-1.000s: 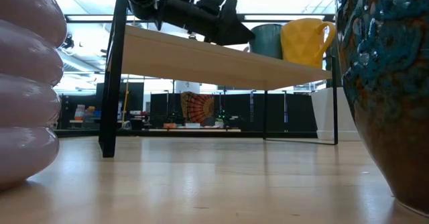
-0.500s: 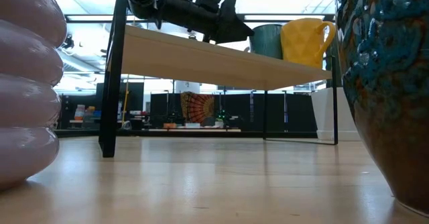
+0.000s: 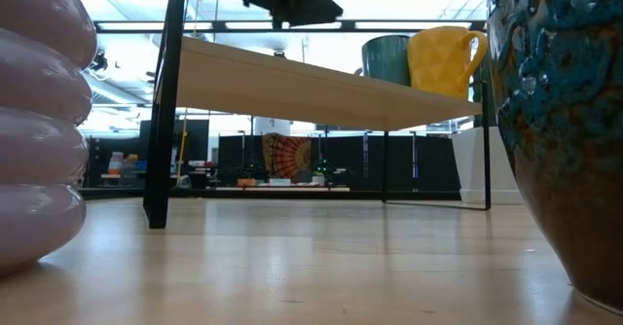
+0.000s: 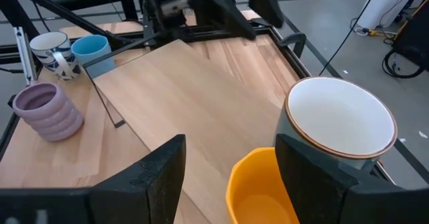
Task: Place coffee mugs
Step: Put the purple mug on the shelf
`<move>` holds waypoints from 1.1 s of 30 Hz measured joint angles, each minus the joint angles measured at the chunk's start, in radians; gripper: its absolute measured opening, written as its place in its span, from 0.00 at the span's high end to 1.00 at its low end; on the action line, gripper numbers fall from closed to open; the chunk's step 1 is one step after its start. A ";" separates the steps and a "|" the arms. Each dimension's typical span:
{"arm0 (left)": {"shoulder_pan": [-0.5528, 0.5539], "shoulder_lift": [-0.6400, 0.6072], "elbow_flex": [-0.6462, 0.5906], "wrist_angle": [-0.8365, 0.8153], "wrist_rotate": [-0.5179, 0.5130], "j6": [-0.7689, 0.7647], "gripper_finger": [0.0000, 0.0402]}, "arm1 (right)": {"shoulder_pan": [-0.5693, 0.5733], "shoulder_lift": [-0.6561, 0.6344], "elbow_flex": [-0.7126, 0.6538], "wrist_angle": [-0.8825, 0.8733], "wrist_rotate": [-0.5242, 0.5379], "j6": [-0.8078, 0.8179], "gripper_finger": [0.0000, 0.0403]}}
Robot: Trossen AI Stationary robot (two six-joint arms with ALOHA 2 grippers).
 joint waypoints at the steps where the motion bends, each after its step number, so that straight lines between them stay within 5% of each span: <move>1: -0.004 -0.014 0.000 -0.019 -0.011 0.010 0.61 | 0.000 0.000 0.000 0.000 0.000 0.003 0.41; 17: -0.062 -0.082 -0.010 -0.254 -0.075 0.036 0.70 | 0.000 0.000 0.000 0.033 0.003 0.014 0.41; 24: -0.075 -0.115 -0.191 -0.114 -0.083 -0.021 0.70 | 0.000 0.000 0.000 0.038 0.015 0.011 0.41; 33: -0.083 -0.342 -0.325 -0.106 -0.090 -0.093 0.70 | 0.000 0.000 0.000 0.030 0.029 0.014 0.41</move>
